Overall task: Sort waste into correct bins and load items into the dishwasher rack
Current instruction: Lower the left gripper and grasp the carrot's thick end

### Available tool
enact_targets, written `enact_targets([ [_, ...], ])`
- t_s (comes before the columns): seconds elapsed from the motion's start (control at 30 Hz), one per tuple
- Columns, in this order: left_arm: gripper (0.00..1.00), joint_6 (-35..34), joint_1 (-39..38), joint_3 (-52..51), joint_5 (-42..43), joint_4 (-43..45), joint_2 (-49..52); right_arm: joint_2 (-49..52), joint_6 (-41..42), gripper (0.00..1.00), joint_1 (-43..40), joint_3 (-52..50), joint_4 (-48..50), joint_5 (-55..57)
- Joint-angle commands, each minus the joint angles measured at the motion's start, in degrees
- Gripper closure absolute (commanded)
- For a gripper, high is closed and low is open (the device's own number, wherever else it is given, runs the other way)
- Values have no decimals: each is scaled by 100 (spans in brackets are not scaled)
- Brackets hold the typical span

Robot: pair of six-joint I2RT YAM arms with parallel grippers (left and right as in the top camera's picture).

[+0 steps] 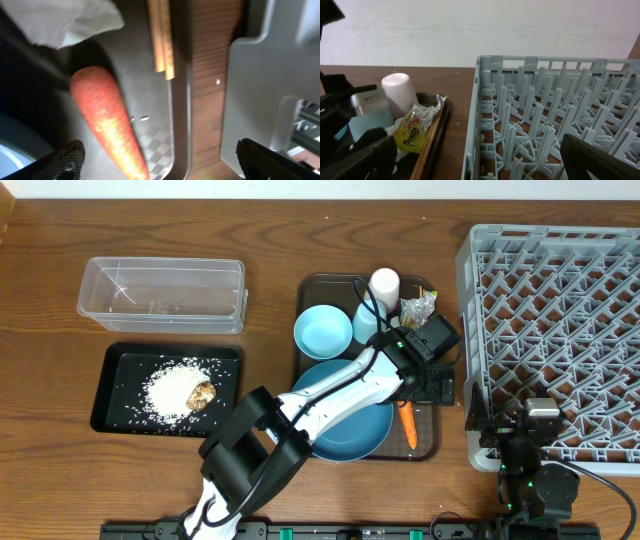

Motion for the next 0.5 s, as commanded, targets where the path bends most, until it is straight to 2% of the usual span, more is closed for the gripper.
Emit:
enact_targets([
  [0.0,2,-33,-13,22,-365,-219,0,-33,-87,1,-92,-20,-11,-9],
  [0.47,2,-28,-20,22,-306,-140,0,-33,-87,1,-92,-20,-11,-7],
])
